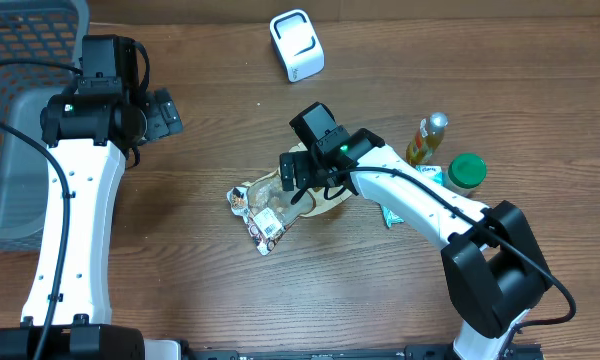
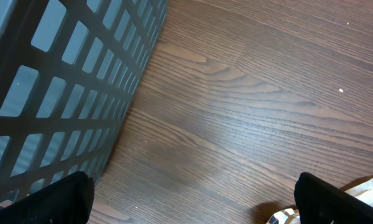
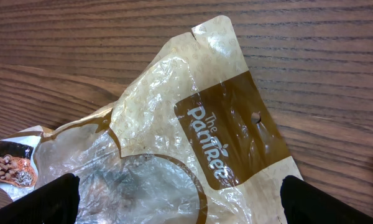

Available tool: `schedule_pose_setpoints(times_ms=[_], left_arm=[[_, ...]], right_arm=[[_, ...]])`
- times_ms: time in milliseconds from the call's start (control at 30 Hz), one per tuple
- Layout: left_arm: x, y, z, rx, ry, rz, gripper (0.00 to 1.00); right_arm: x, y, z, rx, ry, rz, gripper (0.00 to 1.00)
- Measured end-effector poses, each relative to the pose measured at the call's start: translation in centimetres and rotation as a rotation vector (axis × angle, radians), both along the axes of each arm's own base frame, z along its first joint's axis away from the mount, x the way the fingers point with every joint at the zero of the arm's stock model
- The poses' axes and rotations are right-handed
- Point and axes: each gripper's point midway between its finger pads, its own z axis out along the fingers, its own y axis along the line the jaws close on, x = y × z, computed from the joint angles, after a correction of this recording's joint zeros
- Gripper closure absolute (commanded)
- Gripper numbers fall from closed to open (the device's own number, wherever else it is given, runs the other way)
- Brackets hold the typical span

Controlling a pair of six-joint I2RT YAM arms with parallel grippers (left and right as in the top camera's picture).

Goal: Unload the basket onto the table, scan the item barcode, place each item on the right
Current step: 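Grasp the clear PanTree snack bag with the right gripper and lift it, then swing the left gripper right toward the PanTree bag's lower corner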

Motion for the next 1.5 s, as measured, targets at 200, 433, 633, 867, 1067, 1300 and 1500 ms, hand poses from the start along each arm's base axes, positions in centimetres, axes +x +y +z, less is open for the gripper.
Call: schedule_pose_setpoints(times_ms=[200,433,633,867,1067,1300,1500], left_arm=[[0.0,0.0,0.0,0.000,0.001,0.000,0.00],[0.0,0.0,0.0,0.000,0.000,0.000,0.01],[0.0,0.0,0.0,0.000,0.000,0.000,0.00],[0.0,0.0,0.0,0.000,0.000,0.000,0.00],[-0.5,-0.7,-0.4,-0.038,0.028,-0.017,0.00],[-3.0,-4.4,-1.9,-0.249,0.136,-0.068,0.01],[-4.2,-7.9,-2.7,-0.364,0.203,-0.126,0.00]], right_arm=[[0.0,0.0,0.0,0.000,-0.001,0.000,0.00],[0.0,0.0,0.0,0.000,0.000,0.000,0.00],[0.0,0.0,0.0,0.000,0.000,0.000,0.00],[0.0,0.0,0.0,0.000,0.000,0.000,0.00],[0.0,0.0,0.0,0.000,0.000,0.000,0.00],[0.0,0.0,0.0,0.000,0.000,0.000,0.00],[0.0,0.0,0.0,-0.001,0.000,0.000,0.00]])
